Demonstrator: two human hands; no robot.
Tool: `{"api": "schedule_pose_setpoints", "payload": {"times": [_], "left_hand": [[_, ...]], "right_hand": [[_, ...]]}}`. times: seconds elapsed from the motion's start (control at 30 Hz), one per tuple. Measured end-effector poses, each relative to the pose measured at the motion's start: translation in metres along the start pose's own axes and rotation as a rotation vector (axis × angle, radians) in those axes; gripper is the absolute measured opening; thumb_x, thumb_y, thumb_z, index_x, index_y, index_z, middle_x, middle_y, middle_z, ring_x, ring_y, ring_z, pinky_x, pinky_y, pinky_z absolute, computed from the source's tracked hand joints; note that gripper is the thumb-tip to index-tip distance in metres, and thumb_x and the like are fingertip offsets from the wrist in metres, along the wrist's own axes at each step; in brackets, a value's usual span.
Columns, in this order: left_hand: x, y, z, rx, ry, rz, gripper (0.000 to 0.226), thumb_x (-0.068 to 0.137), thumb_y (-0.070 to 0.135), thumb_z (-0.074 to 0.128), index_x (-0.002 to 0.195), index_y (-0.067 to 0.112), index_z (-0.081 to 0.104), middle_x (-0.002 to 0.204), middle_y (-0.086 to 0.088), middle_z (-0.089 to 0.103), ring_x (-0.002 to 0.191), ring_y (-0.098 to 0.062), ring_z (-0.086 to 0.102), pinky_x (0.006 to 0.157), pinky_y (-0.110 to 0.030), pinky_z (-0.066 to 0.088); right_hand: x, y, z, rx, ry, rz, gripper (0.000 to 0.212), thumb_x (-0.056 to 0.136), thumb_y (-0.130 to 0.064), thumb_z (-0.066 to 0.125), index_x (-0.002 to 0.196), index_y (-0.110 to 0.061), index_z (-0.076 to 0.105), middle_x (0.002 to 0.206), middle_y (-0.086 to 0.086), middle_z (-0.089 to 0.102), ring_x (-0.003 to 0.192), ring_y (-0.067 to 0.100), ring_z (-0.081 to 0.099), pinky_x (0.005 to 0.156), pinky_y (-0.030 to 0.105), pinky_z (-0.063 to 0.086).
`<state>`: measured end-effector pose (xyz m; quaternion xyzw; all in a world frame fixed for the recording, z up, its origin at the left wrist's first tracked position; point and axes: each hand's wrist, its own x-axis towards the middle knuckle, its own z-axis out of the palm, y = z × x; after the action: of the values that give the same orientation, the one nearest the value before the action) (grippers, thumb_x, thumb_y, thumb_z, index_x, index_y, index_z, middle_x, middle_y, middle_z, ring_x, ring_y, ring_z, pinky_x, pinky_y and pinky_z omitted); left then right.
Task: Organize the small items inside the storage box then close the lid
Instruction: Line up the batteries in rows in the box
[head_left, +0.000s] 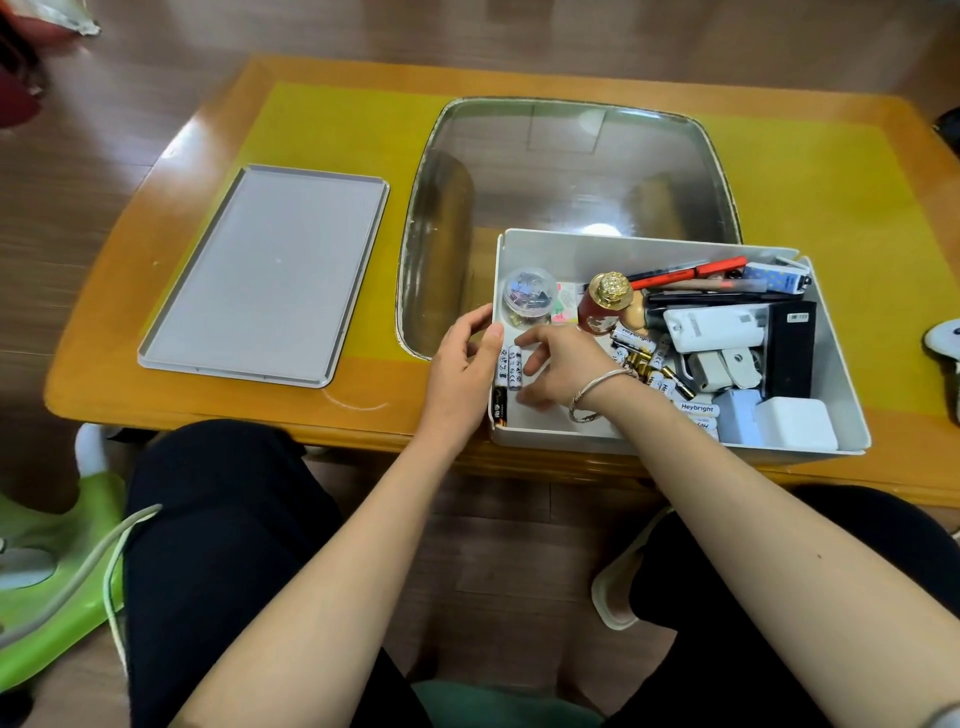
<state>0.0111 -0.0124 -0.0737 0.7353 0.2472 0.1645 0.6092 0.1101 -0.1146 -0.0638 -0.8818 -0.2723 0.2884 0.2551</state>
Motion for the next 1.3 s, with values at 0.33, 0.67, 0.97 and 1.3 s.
{"api": "schedule_pose_setpoints", "payload": {"times": [0.33, 0.67, 0.97, 1.3], "left_hand": [[0.001, -0.004, 0.000, 0.000, 0.000, 0.020, 0.035, 0.099, 0.033, 0.047, 0.131, 0.021, 0.051, 0.125, 0.005, 0.059, 0.111, -0.005, 0.055, 0.091, -0.030, 0.052], [0.001, -0.004, 0.000, 0.004, 0.002, 0.027, 0.035, 0.099, 0.032, 0.047, 0.131, 0.020, 0.052, 0.126, 0.003, 0.059, 0.112, -0.007, 0.055, 0.093, -0.032, 0.051], [0.001, -0.004, 0.000, -0.022, 0.012, 0.024, 0.036, 0.099, 0.031, 0.049, 0.131, 0.017, 0.052, 0.126, 0.003, 0.060, 0.112, -0.007, 0.056, 0.094, -0.031, 0.050], [0.002, -0.003, 0.000, -0.019, 0.005, 0.009, 0.036, 0.099, 0.033, 0.048, 0.132, 0.019, 0.051, 0.126, 0.003, 0.059, 0.112, -0.007, 0.056, 0.088, -0.024, 0.051]], "right_hand": [[0.006, 0.004, 0.004, -0.040, 0.059, -0.040, 0.056, 0.067, -0.018, 0.082, 0.117, -0.016, 0.057, 0.076, -0.008, 0.060, 0.066, 0.000, 0.050, 0.058, 0.017, 0.037], [0.003, 0.004, 0.001, -0.055, 0.075, -0.073, 0.055, 0.066, -0.022, 0.083, 0.116, -0.018, 0.058, 0.079, -0.008, 0.064, 0.066, -0.001, 0.051, 0.060, 0.017, 0.038], [-0.028, 0.015, -0.046, -0.195, -0.007, -0.116, 0.033, 0.070, -0.018, 0.081, 0.100, -0.013, 0.069, 0.085, -0.001, 0.069, 0.067, 0.005, 0.055, 0.057, 0.010, 0.043], [-0.033, 0.032, -0.043, -0.543, -0.298, 0.008, 0.009, 0.073, -0.011, 0.068, 0.072, -0.020, 0.070, 0.077, -0.005, 0.071, 0.072, 0.011, 0.063, 0.073, 0.024, 0.053]]}}
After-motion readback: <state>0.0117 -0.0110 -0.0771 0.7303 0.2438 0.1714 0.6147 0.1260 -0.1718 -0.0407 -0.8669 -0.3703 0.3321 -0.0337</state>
